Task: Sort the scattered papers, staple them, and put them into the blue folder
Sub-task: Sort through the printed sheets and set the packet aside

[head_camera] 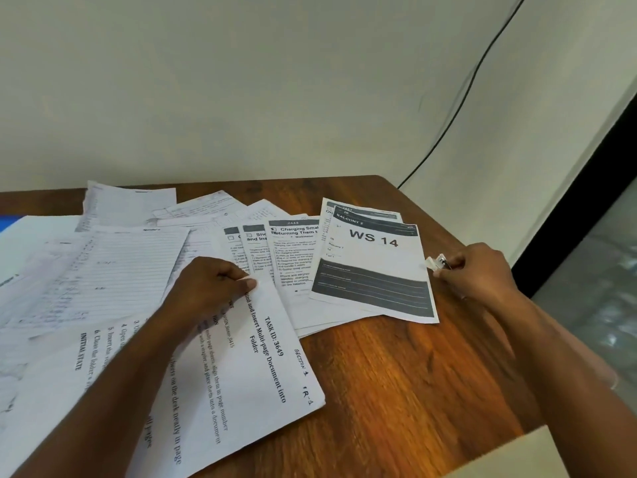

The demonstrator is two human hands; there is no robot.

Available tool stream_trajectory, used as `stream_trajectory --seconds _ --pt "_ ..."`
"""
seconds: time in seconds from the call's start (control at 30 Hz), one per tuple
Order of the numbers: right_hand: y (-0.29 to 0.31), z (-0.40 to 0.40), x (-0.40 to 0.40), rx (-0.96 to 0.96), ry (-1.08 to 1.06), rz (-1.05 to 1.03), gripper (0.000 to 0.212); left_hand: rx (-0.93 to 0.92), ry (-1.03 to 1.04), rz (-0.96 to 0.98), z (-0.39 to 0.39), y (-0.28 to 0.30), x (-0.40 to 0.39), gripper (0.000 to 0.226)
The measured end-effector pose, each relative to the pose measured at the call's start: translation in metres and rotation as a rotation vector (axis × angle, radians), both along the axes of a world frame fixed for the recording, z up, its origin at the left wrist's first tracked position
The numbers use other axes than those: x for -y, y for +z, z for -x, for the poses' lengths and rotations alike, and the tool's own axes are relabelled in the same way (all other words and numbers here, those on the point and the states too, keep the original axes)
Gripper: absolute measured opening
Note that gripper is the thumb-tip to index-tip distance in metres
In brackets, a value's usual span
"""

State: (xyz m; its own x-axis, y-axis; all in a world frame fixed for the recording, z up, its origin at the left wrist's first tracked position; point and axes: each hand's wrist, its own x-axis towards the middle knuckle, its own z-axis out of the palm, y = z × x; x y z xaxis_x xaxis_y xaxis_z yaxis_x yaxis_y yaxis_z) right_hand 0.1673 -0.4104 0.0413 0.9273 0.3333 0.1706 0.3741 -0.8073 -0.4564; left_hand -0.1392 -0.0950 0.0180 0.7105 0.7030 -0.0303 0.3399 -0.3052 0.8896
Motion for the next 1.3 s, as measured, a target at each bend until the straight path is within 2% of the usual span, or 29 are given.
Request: stream_trajectory --seconds 0.33,0.57,0.8,0.9,0.97,1.07,1.17,1.3 --pt "-0.010 -0.034 0.016 -0.028 -0.189 0.116 0.030 0.025 -0.011 0.001 0.001 -0.002 -0.001 0.012" --pt "-0.007 -0.042 0.042 -0.018 -0.202 0.169 0.020 0.013 0.000 -0.022 0.000 -0.002 0.000 0.010" --pt "-0.005 -0.037 0.041 -0.048 -0.207 0.171 0.021 -0.020 0.017 -0.041 0.000 0.006 0.002 0.010" --pt "-0.004 -0.021 0.037 0.122 -0.217 0.236 0.042 -0.026 0.021 -0.052 0.000 0.014 0.003 0.011" --pt "0.001 0.006 0.029 0.216 -0.152 0.139 0.056 -0.021 0.033 -0.054 -0.001 0.021 0.005 0.011" --pt "0.015 0.067 0.010 0.020 0.105 -0.252 0.045 -0.003 0.047 -0.049 -0.002 0.035 0.008 0.010" --pt "0.018 0.128 -0.010 -0.249 0.349 -0.459 0.030 0.058 0.083 -0.025 -0.004 0.050 0.012 0.010" --pt "0.011 0.163 -0.036 -0.583 0.475 -0.586 0.050 0.171 0.168 0.020 -0.004 0.066 0.018 0.013"
